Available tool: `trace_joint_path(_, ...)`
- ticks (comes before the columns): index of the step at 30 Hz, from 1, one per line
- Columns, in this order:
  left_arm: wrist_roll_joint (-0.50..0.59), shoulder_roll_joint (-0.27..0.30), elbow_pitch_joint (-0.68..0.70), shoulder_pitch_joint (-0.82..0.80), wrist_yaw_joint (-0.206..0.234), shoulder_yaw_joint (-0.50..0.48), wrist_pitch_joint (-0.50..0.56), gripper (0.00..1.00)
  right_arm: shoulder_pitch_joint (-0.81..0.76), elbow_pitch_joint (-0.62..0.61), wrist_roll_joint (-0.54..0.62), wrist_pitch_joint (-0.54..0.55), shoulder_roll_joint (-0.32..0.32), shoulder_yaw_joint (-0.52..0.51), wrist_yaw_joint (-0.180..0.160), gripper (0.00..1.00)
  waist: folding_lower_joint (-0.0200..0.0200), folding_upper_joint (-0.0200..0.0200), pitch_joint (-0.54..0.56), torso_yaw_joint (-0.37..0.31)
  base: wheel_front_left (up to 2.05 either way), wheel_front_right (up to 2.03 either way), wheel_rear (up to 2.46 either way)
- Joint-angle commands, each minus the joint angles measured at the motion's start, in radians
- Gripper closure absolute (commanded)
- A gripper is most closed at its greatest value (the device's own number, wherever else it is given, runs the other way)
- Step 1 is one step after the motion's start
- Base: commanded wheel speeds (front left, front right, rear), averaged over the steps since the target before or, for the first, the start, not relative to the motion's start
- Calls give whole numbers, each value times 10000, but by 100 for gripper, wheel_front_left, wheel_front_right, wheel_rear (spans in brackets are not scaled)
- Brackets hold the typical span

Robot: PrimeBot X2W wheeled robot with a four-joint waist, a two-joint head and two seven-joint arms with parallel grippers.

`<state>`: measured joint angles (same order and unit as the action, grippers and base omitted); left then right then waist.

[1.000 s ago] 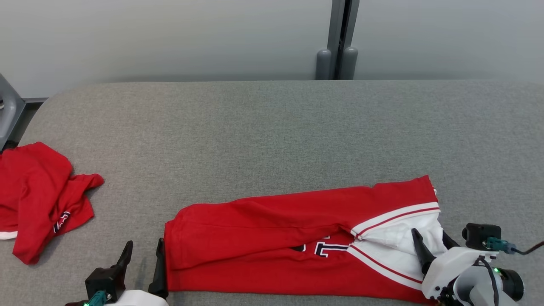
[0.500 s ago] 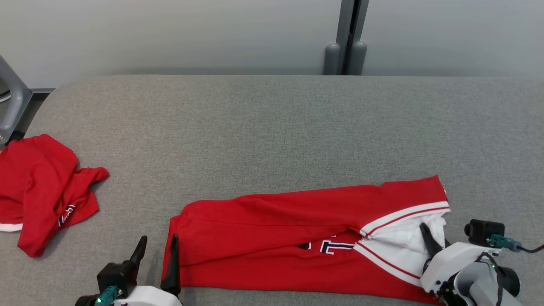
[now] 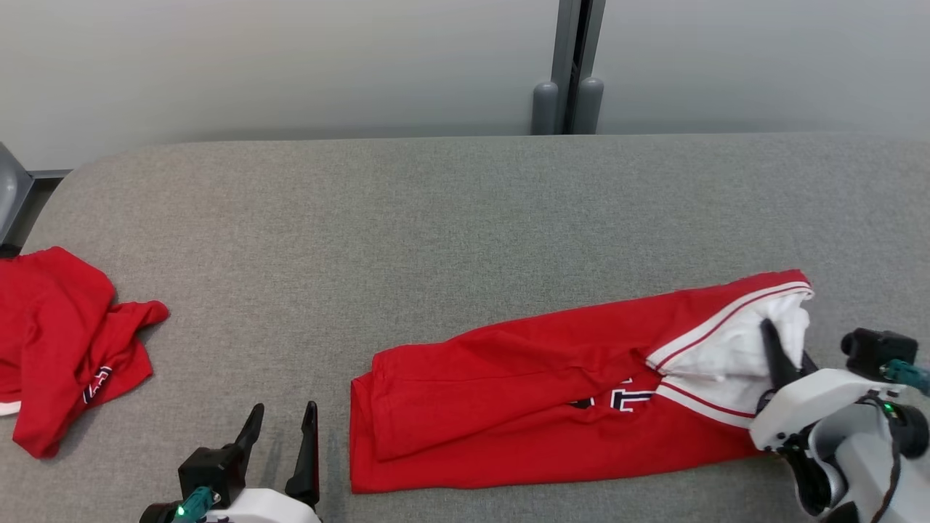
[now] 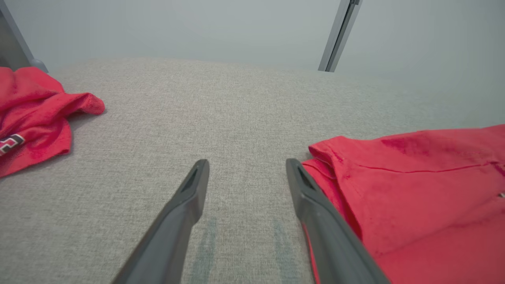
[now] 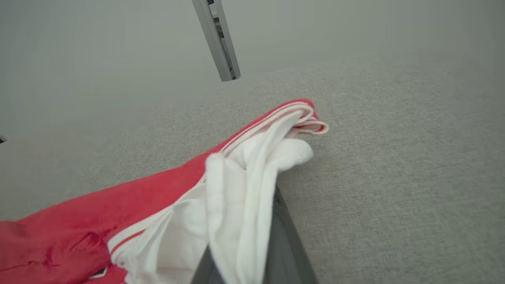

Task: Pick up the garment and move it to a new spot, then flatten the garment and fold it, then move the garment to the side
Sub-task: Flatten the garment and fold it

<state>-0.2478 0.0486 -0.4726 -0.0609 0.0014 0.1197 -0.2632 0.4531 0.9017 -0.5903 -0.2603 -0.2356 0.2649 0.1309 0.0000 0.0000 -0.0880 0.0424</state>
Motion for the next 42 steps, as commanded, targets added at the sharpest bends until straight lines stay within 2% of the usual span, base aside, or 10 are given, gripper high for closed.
trace_joint_path(1,-63,41,-45,20,-4,2,-19,0,-149,-347,-81,-63,92,111,-3,100,0,0,83,1,0,0,0)
trace_joint_path(7,-30,44,-65,68,-51,97,-19,0,-662,-2027,-650,309,458,1491,-3,100,0,0,322,141,0,0,0)
trace_joint_path(13,3,39,-4,53,-122,397,-19,0,-1032,-3189,-1164,938,589,2740,-2,100,0,0,435,791,0,0,0)
trace_joint_path(27,-131,39,18,-38,-97,1080,-19,0,-535,-2902,-1185,1186,1174,3682,-2,100,0,0,368,3002,0,0,0)
trace_joint_path(35,-158,35,52,-205,-43,1571,-17,0,-37,-2148,-1235,1047,1509,3896,-2,100,0,0,174,3552,0,0,0)
trace_joint_path(36,-180,41,73,-224,-11,1617,-19,0,37,-2031,-1251,1011,1530,3934,-2,89,0,0,153,3572,0,0,0)
trace_joint_path(37,-203,39,93,-261,2,1660,-19,0,118,-1910,-1273,973,1558,3958,-2,51,0,0,133,3583,0,0,0)
trace_joint_path(38,-225,36,111,-297,35,1697,-19,0,201,-1837,-1296,859,1592,3959,-2,0,0,0,117,3584,0,0,0)
trace_joint_path(42,-244,38,153,-408,125,1752,-19,0,471,-1575,-1276,528,1677,4008,-2,0,0,0,32,3378,0,0,0)
